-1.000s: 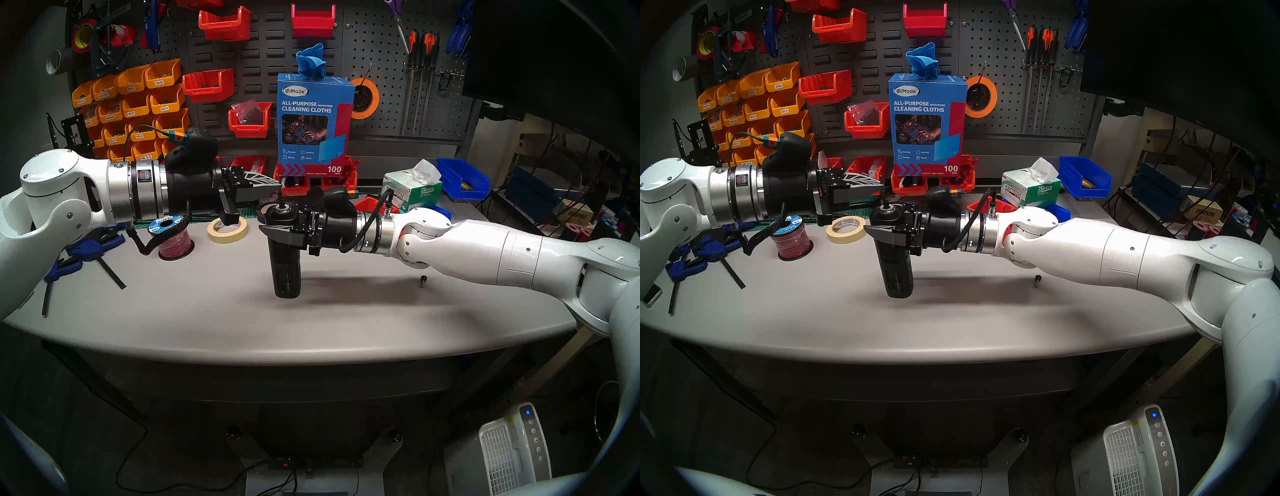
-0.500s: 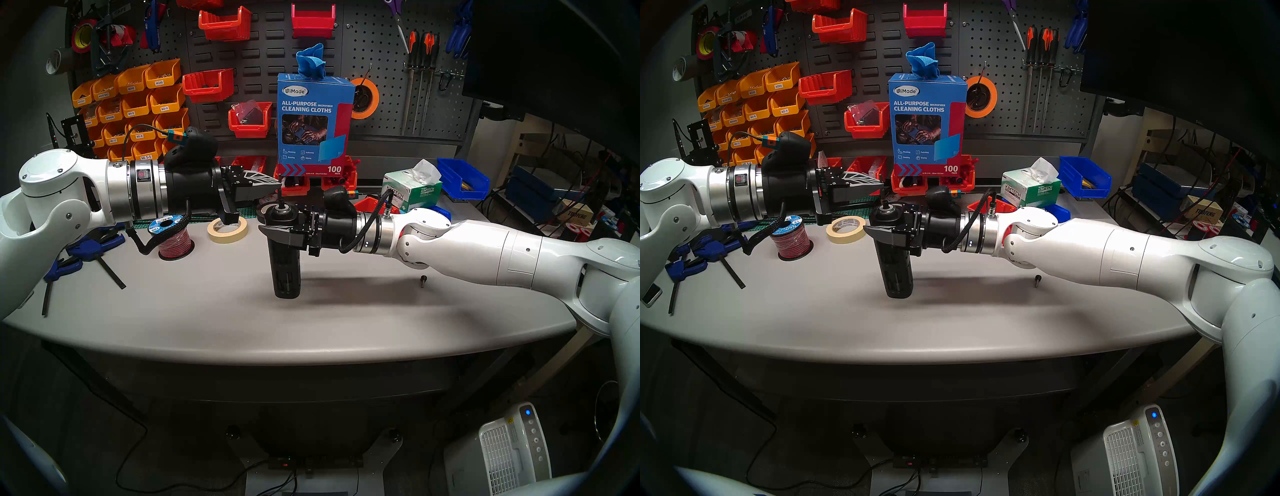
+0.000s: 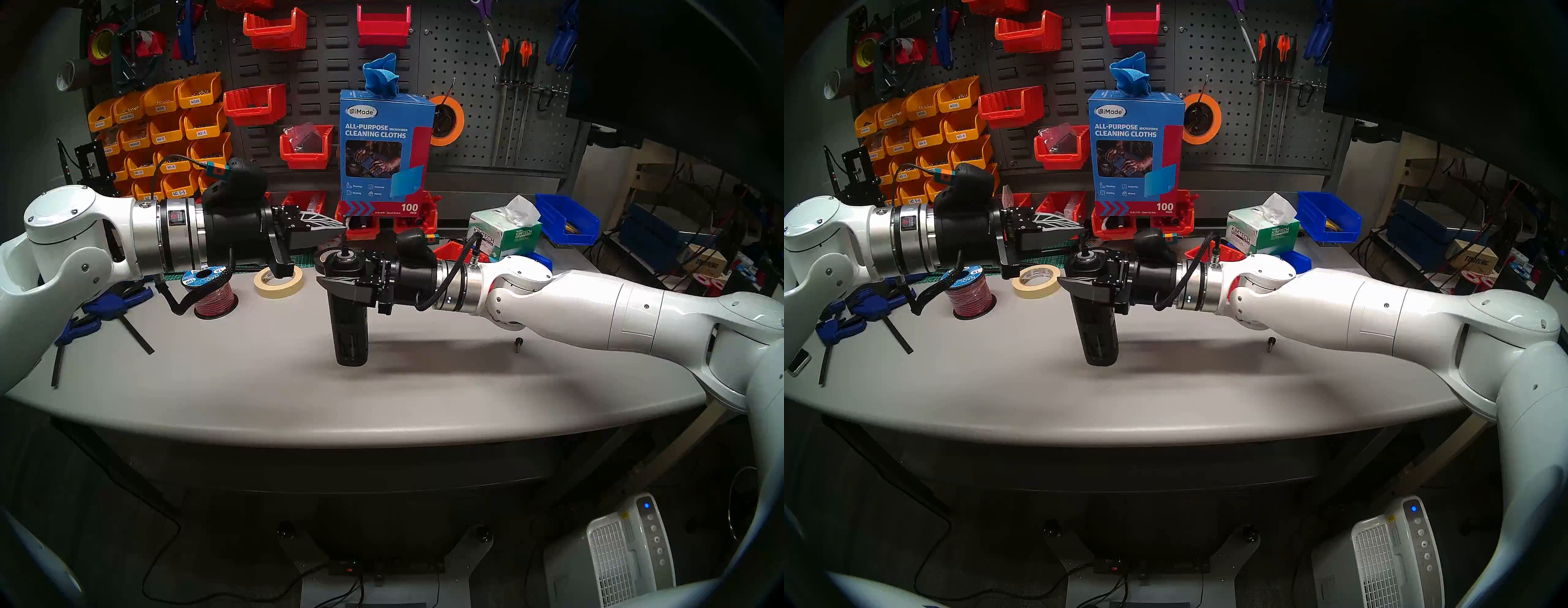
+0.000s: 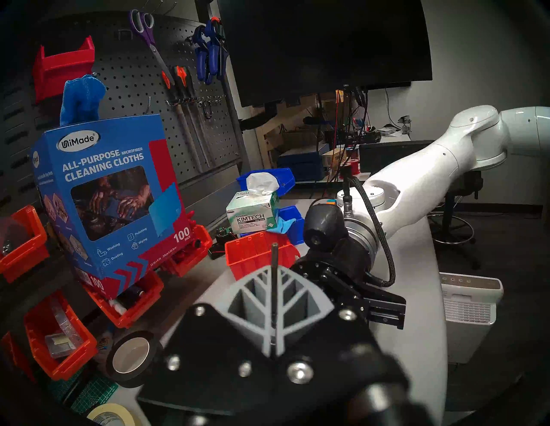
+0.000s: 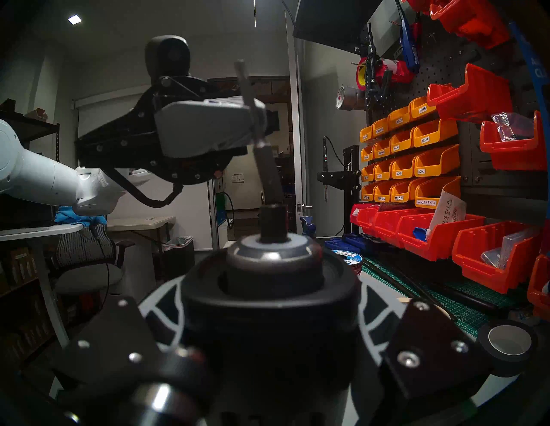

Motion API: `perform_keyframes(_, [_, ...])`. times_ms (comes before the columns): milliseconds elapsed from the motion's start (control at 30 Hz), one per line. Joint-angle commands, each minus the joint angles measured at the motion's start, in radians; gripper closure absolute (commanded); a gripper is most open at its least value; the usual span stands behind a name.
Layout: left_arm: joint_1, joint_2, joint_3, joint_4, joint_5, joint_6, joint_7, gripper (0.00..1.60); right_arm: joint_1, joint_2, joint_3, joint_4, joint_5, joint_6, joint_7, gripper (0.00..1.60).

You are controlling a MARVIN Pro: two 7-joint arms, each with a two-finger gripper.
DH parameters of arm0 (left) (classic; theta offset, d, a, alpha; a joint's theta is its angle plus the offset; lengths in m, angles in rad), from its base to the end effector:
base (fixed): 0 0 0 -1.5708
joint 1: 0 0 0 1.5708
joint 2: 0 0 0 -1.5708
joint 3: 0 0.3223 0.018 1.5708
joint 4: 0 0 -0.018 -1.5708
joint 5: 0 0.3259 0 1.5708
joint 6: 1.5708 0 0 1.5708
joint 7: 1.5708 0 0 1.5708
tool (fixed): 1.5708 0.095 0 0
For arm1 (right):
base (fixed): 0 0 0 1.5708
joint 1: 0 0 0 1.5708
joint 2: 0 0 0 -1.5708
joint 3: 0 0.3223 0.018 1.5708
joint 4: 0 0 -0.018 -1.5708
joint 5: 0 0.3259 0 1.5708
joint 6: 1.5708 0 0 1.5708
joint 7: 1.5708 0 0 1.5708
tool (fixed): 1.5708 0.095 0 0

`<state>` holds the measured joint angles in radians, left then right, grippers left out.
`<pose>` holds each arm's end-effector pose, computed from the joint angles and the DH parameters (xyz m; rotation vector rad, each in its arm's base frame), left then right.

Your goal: Pick a screwdriver bit and insert it into the screwdriver

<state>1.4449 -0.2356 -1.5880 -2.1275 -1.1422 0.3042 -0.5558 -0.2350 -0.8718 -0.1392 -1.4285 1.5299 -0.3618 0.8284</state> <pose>0.3560 0.0833 -0.0132 1.7227 -1.2207 1.6100 0.4874 0.1021 -0.1546 -1.1531 -1.1045 -1.2444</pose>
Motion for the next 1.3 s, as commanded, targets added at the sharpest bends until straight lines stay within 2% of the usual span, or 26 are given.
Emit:
perform_keyframes(0, [-0.02,-0.006,-0.024,0.002,-0.008,-0.013,-0.003,1.6,0.006,0.003,0.006,-0.005,0.004,0.0,0.003,1.16])
perform_keyframes(700, [0.025,0.0,-0.075,0.009,-0.008,-0.004,-0.036,1.6,0.011,0.003,0.003,-0.004,0.012,0.004,0.015,1.17])
perform_keyframes(1267, [0.008,0.0,-0.056,0.011,0.001,-0.01,-0.033,1.6,0.011,0.007,0.002,-0.01,0.014,0.003,0.02,1.17])
